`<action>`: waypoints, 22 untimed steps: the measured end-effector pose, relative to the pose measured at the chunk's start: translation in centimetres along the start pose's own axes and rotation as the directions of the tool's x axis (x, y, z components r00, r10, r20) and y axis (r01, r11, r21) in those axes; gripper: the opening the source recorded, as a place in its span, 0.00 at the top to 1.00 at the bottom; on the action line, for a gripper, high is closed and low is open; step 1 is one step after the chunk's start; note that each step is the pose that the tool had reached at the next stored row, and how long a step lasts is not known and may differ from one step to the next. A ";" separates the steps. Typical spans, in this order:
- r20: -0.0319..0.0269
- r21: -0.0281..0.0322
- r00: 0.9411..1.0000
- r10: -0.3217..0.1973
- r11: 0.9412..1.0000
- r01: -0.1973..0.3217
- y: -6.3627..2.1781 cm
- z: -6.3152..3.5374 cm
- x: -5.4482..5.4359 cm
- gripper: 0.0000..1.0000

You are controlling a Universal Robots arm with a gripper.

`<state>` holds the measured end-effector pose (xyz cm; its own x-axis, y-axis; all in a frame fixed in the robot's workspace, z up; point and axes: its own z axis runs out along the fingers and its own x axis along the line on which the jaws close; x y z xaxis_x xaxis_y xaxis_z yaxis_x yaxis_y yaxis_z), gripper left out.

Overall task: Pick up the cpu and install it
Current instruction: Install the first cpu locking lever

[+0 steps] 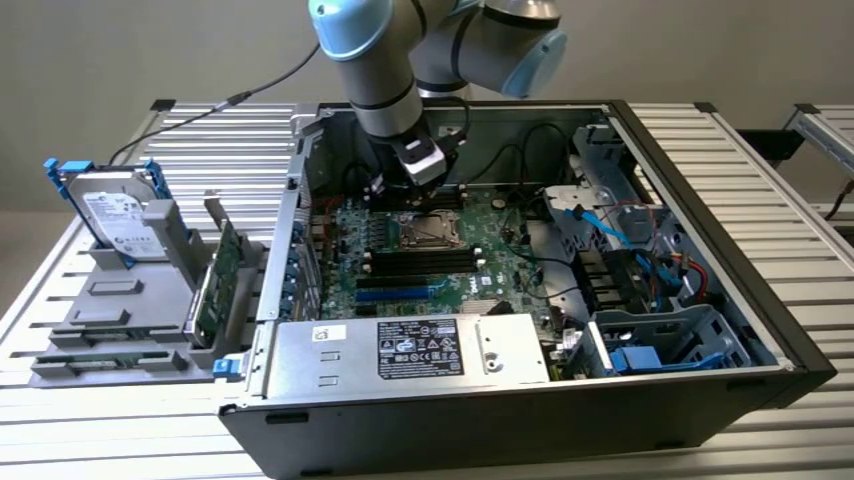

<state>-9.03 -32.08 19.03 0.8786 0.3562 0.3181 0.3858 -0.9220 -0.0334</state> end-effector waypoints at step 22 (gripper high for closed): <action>-0.003 0.009 1.000 0.000 1.000 0.000 0.16 -0.30 0.4 0.89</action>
<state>-8.67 -32.11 19.44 0.8779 0.3556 0.3206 0.3883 -0.9206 -0.0423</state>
